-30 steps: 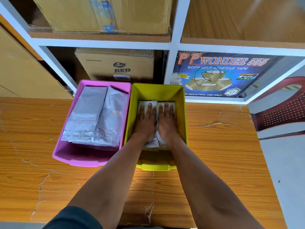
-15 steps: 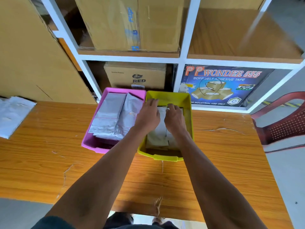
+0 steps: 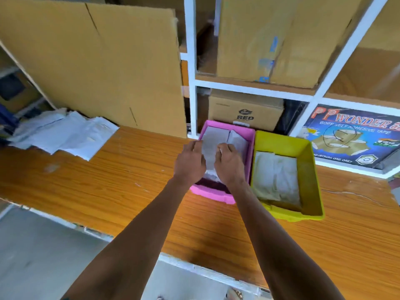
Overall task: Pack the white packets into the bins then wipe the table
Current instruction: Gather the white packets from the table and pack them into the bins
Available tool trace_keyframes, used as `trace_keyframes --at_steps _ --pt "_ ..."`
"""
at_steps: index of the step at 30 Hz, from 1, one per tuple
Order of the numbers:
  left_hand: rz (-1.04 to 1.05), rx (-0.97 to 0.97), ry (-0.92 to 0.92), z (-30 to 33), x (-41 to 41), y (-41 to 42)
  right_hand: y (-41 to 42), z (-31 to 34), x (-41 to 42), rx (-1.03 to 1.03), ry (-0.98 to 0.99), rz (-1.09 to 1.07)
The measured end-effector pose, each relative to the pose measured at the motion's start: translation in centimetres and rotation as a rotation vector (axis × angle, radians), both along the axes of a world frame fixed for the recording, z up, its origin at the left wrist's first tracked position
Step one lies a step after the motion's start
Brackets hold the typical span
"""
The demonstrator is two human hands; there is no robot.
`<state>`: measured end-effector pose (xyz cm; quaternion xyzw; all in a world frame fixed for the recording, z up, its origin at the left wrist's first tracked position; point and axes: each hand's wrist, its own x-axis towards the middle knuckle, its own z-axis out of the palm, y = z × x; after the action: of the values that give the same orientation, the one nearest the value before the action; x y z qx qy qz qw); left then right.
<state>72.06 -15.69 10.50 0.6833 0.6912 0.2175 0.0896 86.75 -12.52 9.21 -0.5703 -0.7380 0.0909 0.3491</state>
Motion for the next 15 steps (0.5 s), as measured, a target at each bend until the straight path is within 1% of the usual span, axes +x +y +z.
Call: trace_keyframes --at_steps 3,8,12,15 --pt "0.082 0.01 -0.025 -0.8 -7.9 -3.0 -1.9 -0.2 -6.9 -0.033 -0.006 0.089" --pt "0.222 -0.058 -0.04 -2.2 -20.4 -7.6 -4.9 -0.8 -19.0 -0.12 -0.02 0.228" --pt "0.322 -0.102 -0.06 -3.3 -28.3 -11.0 -7.2 -1.9 -27.4 -0.205 -0.049 0.297" --pt "0.368 -0.126 -0.092 -4.3 -33.2 -12.6 -8.1 -2.7 -32.1 -0.28 -0.094 0.337"
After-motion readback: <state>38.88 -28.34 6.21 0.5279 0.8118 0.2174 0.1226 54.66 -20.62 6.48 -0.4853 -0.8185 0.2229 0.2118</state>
